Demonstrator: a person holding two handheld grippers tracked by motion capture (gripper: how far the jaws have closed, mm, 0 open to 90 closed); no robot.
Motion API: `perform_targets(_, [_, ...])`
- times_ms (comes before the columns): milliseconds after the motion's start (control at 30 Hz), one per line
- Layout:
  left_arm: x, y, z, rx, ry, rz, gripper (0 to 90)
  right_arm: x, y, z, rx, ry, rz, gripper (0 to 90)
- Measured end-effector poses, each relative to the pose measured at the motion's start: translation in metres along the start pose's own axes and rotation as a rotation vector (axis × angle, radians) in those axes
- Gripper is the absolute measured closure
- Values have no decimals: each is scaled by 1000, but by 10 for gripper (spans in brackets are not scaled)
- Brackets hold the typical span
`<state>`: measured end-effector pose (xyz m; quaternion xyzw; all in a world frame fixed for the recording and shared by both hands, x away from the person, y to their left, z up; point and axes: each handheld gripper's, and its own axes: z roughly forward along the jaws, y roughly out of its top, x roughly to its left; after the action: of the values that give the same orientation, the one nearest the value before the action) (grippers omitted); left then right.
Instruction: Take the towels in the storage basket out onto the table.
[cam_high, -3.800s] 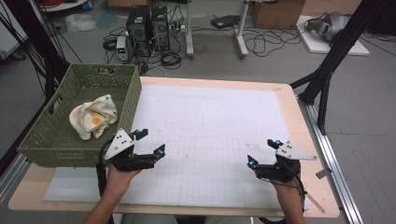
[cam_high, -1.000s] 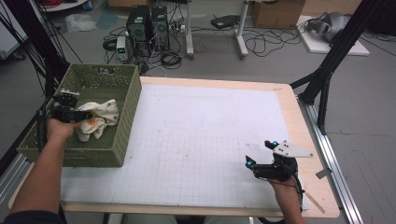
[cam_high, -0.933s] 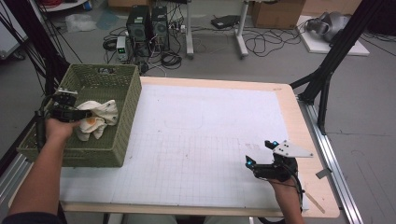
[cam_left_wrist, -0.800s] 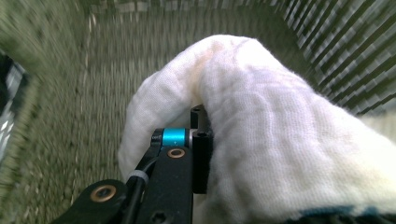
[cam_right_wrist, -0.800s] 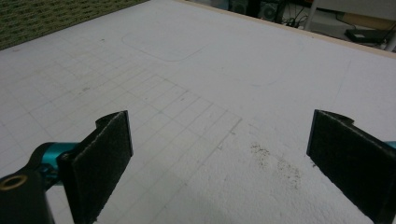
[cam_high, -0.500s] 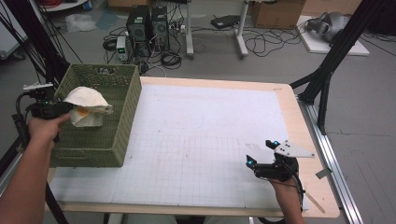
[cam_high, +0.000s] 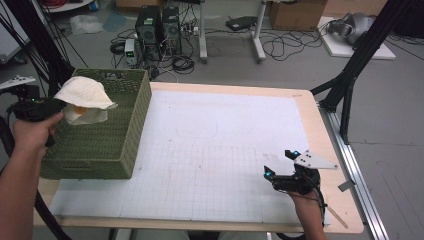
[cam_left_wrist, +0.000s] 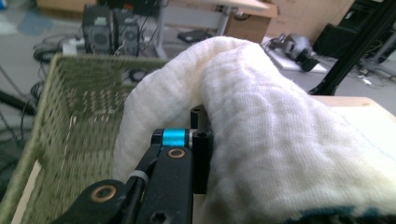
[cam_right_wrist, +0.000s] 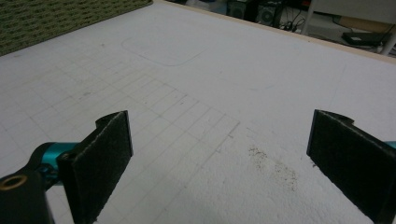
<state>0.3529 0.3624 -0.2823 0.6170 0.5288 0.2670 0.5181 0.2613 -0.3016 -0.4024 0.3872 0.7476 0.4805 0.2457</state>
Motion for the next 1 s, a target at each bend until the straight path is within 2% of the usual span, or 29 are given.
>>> perform_targets(133, [-16, 12, -9, -53, -37, 39, 804, 0, 0, 0, -1, 0, -5, 61])
perform_targets(267, [-26, 18, -14, -77, -59, 64, 804, 1, 1, 0, -3, 1, -2, 61])
perform_targets(333, [-36, 24, -18, -103, -86, 79, 805, 1, 1, 0, -3, 1, -2, 61])
perform_targets(400, [-40, 26, -19, -107, -98, 88, 805, 1, 1, 0, -2, 0, -5, 61])
perform_targets(467, [-51, 31, -22, -123, -128, 111, 805, 1, 1, 0, -2, 0, -5, 60])
perform_targets(500, [-51, 31, -22, -123, -128, 111, 805, 1, 1, 0, -1, 1, -5, 61])
perform_targets(533, [-59, 34, -24, -135, -152, 123, 805, 1, 1, 0, -1, 1, -5, 61])
perform_targets(567, [-59, 34, -24, -135, -152, 123, 805, 1, 1, 0, 0, 0, -3, 61])
perform_targets(633, [-72, 39, -26, -147, -188, 148, 804, 1, 1, 0, -1, 0, -5, 60])
perform_targets(667, [-72, 39, -26, -147, -188, 148, 805, 1, 1, 0, -3, 2, -4, 61])
perform_targets(1000, [-114, 43, -19, -146, -321, 194, 804, 1, 1, 0, -3, 4, -6, 61])
